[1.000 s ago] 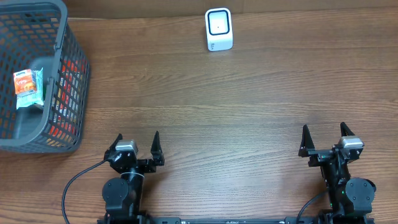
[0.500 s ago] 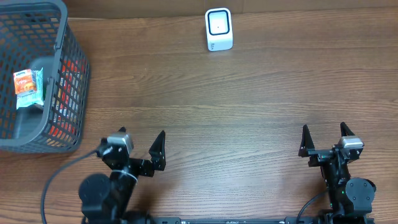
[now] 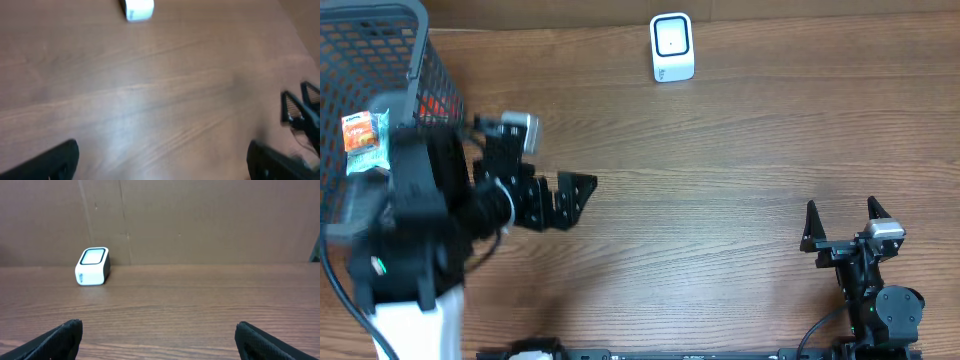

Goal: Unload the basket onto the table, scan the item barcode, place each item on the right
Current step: 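Move the left gripper up and over into the grey basket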

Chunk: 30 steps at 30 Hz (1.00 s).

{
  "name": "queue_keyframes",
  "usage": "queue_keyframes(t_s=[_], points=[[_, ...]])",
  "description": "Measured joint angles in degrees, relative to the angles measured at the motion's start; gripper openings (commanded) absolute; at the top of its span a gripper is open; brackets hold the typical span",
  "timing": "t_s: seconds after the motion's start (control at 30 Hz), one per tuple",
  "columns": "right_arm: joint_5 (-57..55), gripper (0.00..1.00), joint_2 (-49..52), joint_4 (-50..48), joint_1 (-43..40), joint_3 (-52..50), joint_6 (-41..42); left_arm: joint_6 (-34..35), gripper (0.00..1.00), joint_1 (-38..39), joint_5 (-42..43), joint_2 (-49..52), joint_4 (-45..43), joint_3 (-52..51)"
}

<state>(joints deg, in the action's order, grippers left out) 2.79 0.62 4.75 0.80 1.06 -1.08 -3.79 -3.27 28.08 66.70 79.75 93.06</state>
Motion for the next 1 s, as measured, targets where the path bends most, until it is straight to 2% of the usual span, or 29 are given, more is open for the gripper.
queue_keyframes(t_s=[0.13, 0.23, 0.27, 0.3, 0.33, 0.5, 0.6, 0.73, 0.87, 0.93, 1.0], points=[[0.0, 1.0, 0.0, 0.0, 0.0, 0.0, 0.0, -2.4, 1.0, 0.0, -0.4, 10.8, 9.9, 15.1], [0.0, 1.0, 0.0, 0.0, 0.0, 0.0, 0.0, -2.4, 1.0, 0.0, -0.4, 15.9, 11.4, 19.1], [0.0, 1.0, 0.0, 0.0, 0.0, 0.0, 0.0, -2.4, 0.82, 0.0, -0.4, 17.2, 11.7, 19.3], [0.0, 1.0, 0.0, 0.0, 0.0, 0.0, 0.0, -2.3, 0.48, 0.0, -0.4, 18.4, 12.0, 19.4], [0.0, 1.0, 0.0, 0.0, 0.0, 0.0, 0.0, -2.2, 0.04, 0.0, -0.4, 19.6, 12.5, 19.4], [0.0, 1.0, 0.0, 0.0, 0.0, 0.0, 0.0, -2.2, 0.04, 0.0, 0.0, 23.8, 13.3, 19.4], [0.0, 1.0, 0.0, 0.0, 0.0, 0.0, 0.0, -1.6, 0.04, 0.0, 0.4, 24.2, 9.9, 19.4], [0.0, 1.0, 0.0, 0.0, 0.0, 0.0, 0.0, 4.2, 0.04, -0.6, -1.6, 24.2, 1.5, 19.4], [0.0, 1.0, 0.0, 0.0, 0.0, 0.0, 0.0, 12.5, 0.04, -3.8, -7.8, 24.2, -5.0, 19.5], [0.0, 1.0, 0.0, 0.0, 0.0, 0.0, 0.0, 15.3, 0.09, -5.9, -10.4, 24.2, -7.9, 19.6], [0.0, 1.0, 0.0, 0.0, 0.0, 0.0, 0.0, 17.3, 0.22, -8.1, -13.6, 24.2, -11.4, 19.9]])
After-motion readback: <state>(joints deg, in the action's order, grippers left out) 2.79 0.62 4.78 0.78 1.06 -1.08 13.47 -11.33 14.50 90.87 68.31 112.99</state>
